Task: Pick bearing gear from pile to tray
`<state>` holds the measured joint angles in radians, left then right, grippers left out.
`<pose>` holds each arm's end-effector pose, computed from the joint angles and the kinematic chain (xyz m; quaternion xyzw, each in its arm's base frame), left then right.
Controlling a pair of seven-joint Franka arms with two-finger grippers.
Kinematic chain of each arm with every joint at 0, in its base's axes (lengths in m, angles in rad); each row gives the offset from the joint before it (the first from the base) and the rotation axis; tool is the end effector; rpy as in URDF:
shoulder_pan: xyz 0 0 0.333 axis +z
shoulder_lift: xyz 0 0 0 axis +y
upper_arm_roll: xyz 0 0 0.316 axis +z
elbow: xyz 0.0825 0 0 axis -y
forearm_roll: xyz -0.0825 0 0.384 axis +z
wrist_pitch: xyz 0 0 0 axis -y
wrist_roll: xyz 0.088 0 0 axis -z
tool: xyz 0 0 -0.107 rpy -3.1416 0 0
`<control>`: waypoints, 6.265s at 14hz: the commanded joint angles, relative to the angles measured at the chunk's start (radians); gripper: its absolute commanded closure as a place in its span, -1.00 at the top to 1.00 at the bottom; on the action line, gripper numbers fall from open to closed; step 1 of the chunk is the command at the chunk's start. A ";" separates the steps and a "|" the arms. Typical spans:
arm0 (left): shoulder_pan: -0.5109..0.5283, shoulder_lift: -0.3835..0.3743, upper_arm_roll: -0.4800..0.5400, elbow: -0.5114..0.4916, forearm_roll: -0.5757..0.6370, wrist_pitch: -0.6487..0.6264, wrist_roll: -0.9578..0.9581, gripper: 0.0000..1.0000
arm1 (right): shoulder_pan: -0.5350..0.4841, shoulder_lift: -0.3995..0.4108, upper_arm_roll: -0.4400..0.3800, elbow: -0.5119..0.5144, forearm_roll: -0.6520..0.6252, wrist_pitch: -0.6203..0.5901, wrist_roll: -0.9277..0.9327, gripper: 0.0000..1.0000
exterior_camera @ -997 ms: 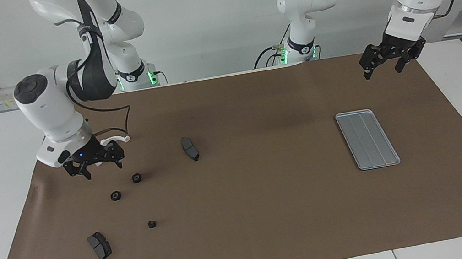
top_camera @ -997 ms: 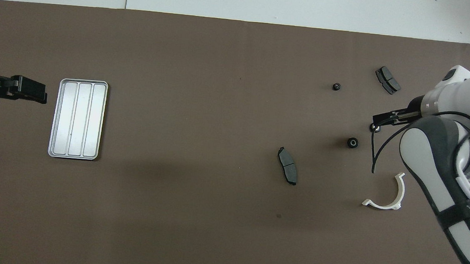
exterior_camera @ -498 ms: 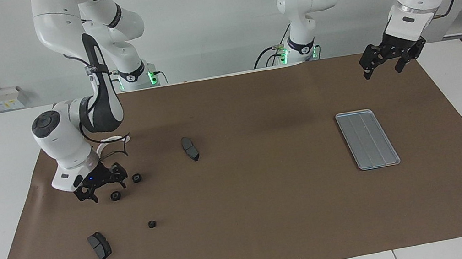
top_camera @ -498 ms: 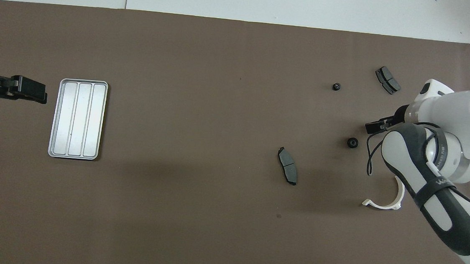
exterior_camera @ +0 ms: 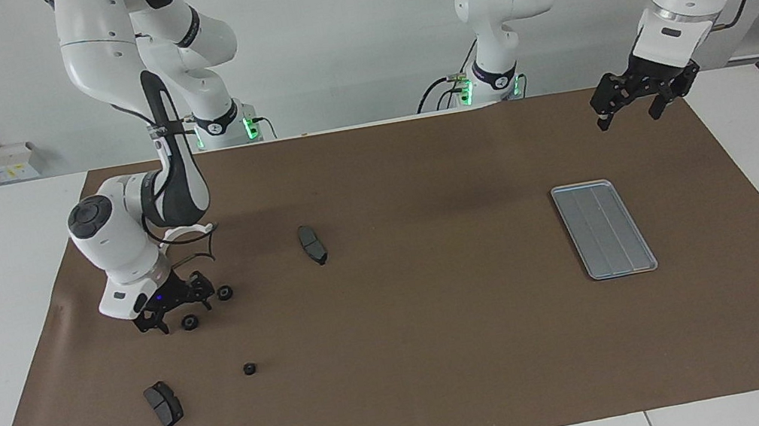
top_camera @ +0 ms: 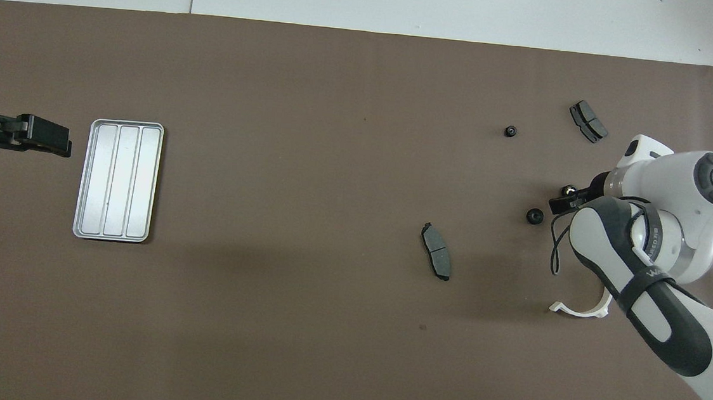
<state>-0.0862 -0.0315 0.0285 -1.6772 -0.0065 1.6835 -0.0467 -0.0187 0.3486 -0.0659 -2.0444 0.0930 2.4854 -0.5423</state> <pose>0.5526 -0.0323 0.6014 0.9998 -0.0052 0.0187 0.0047 0.6027 -0.0504 0.2786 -0.9796 -0.1943 -0.0504 0.0035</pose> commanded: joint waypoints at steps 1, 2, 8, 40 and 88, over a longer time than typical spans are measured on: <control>-0.001 -0.031 0.001 -0.036 0.020 0.010 -0.004 1.00 | -0.018 0.010 0.006 -0.008 0.022 0.032 -0.048 0.40; -0.001 -0.033 0.001 -0.036 0.020 0.010 -0.004 1.00 | -0.018 0.010 0.006 -0.008 0.022 0.030 -0.047 0.00; -0.001 -0.033 0.001 -0.036 0.020 0.010 -0.004 1.00 | 0.009 0.001 0.008 0.007 0.022 0.010 0.042 -1.00; -0.018 -0.034 -0.010 -0.065 0.011 0.076 -0.009 1.00 | 0.801 0.121 0.008 0.260 -0.009 -0.008 1.395 -0.43; -0.573 0.341 -0.012 -0.346 0.023 0.691 -0.667 -0.33 | 0.194 0.323 -0.006 0.544 -0.067 -0.214 0.550 -1.00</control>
<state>-0.6473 0.3444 0.0053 -1.9806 -0.0028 2.3509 -0.7050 0.1908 0.6828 -0.0785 -1.4626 0.0173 2.2614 0.0501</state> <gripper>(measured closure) 0.617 0.678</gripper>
